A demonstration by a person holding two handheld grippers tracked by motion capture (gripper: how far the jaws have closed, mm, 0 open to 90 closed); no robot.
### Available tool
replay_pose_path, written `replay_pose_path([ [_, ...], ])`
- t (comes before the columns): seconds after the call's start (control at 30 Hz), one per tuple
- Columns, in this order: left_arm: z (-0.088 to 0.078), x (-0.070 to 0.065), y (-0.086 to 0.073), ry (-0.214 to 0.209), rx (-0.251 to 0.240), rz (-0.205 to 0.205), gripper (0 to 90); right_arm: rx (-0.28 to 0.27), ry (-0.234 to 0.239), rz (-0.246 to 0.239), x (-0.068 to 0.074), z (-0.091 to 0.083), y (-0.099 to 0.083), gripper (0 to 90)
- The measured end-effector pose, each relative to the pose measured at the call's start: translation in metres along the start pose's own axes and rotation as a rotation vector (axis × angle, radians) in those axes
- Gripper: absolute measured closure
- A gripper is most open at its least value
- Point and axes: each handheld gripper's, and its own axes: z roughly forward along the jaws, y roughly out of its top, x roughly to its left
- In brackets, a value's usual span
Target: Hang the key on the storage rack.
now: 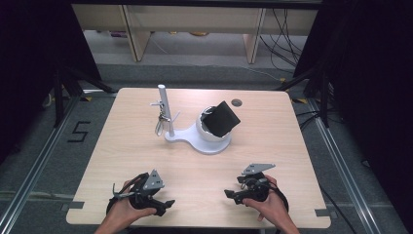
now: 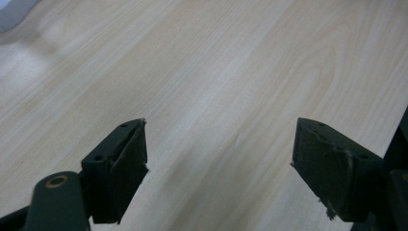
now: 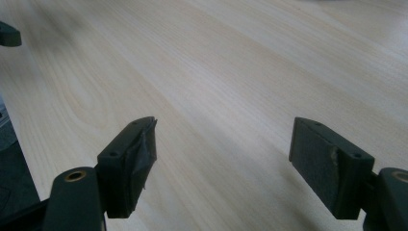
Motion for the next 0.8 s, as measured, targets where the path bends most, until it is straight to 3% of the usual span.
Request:
replay_pose_path([
  [0.03,-0.001,-0.001,-0.002,0.011,-0.006,0.014,19.4,0.004,0.000,-0.006,0.000,-0.001,0.000,25.6],
  [0.07,-0.001,-0.003,-0.003,0.008,-0.010,-0.005,19.4,-0.005,-0.002,0.004,0.001,0.000,0.000,25.6],
  [0.13,-0.003,-0.004,-0.007,0.014,-0.015,0.015,19.3,0.001,0.003,-0.001,0.002,0.000,0.000,25.6],
  [0.23,-0.003,-0.008,-0.013,0.015,-0.010,0.017,19.3,0.014,-0.002,-0.009,0.002,-0.001,0.001,24.2],
  [0.3,-0.003,-0.013,-0.017,0.015,-0.017,-0.003,19.3,0.008,-0.008,-0.011,0.002,0.000,0.000,23.2],
  [0.37,-0.004,-0.014,-0.020,0.013,-0.009,0.011,19.2,0.002,-0.008,-0.016,0.003,0.001,0.001,21.6],
  [0.4,-0.003,-0.016,-0.021,0.012,-0.015,-0.007,19.2,-0.001,-0.008,-0.014,0.003,0.001,0.001,20.6],
  [0.5,-0.004,-0.020,-0.024,0.007,-0.020,0.008,18.6,-0.009,-0.013,-0.006,0.004,0.001,0.001,19.5],
  [0.63,-0.001,-0.025,-0.028,0.008,-0.007,-0.012,18.5,-0.007,-0.019,-0.005,0.004,0.001,0.001,19.3],
  [0.7,-0.001,-0.025,-0.029,0.010,-0.007,0.006,18.5,-0.008,-0.006,0.013,0.006,0.001,0.001,19.4],
  [0.73,0.000,-0.027,-0.029,0.007,-0.006,-0.009,18.4,-0.013,0.009,-0.045,0.001,0.002,0.003,19.4],
  [0.77,0.000,-0.026,-0.029,0.006,-0.005,-0.001,18.2,-0.009,0.002,0.000,0.004,0.003,0.002,19.4],
  [0.8,0.000,-0.026,-0.029,-0.001,-0.010,-0.014,18.2,-0.002,-0.014,0.010,0.006,0.002,0.001,19.4],
])
